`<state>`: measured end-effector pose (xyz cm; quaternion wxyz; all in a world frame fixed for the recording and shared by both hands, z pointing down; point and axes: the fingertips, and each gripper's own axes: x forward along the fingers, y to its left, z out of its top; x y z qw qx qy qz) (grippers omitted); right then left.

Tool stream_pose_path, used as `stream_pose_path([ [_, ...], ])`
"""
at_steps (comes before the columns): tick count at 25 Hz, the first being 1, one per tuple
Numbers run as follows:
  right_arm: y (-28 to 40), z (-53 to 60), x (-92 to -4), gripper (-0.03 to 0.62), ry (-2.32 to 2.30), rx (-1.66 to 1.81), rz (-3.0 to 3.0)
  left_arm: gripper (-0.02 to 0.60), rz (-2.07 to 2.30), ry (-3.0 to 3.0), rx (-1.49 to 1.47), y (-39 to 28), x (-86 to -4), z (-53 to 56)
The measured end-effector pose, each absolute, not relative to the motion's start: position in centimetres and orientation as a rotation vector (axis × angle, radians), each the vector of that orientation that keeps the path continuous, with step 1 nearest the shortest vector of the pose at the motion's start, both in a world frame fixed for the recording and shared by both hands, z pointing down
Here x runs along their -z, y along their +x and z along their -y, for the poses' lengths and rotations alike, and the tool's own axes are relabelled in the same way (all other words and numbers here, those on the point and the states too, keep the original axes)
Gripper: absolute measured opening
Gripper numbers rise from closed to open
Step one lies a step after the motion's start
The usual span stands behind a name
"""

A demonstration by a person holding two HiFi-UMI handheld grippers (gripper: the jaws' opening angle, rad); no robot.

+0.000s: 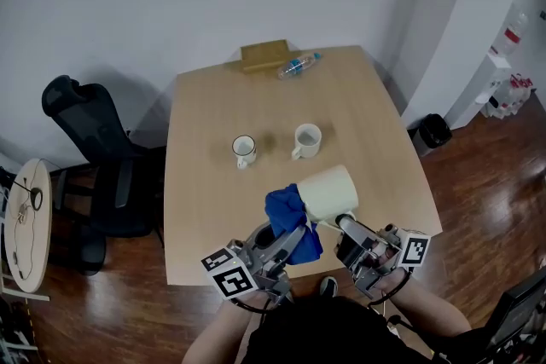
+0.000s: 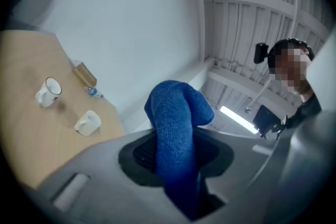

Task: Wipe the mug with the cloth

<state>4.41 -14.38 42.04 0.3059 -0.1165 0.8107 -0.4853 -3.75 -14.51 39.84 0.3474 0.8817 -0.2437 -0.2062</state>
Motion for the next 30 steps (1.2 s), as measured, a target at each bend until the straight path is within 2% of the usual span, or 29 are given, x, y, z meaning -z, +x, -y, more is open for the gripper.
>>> stream_pose_path([
  [3,4.9,14.4,-41.6,0.046,-0.354,1.234,-2.195,0.127,0.807,2.25,0.33,-4.5,-44.5,14.9],
  [7,6.1,15.7,-46.8,0.048,-0.789,1.129,-2.561,0.127,1.184,2.176,-0.4,-9.7,-55.0,15.8],
  [11,7.5,16.0,-57.0,0.046,-1.242,0.805,-3.095,0.129,1.192,2.207,-1.09,-14.0,-62.9,15.6],
  [13,8.1,15.6,-61.5,0.044,-1.353,0.731,-3.246,0.129,1.143,2.188,-1.274,-15.0,-66.0,15.6],
  [18,8.5,15.7,-68.0,0.044,-1.51,0.778,-3.292,0.133,1.091,2.093,-1.229,-15.1,-71.2,16.0],
  [22,8.1,16.6,-69.5,0.044,-1.56,0.692,-3.311,0.138,1.058,2.065,-1.363,-15.0,-73.7,15.8],
  [30,8.4,16.7,-71.2,0.051,-1.566,0.692,-3.292,0.158,1.084,2.066,-1.345,-14.7,-75.3,16.0],
])
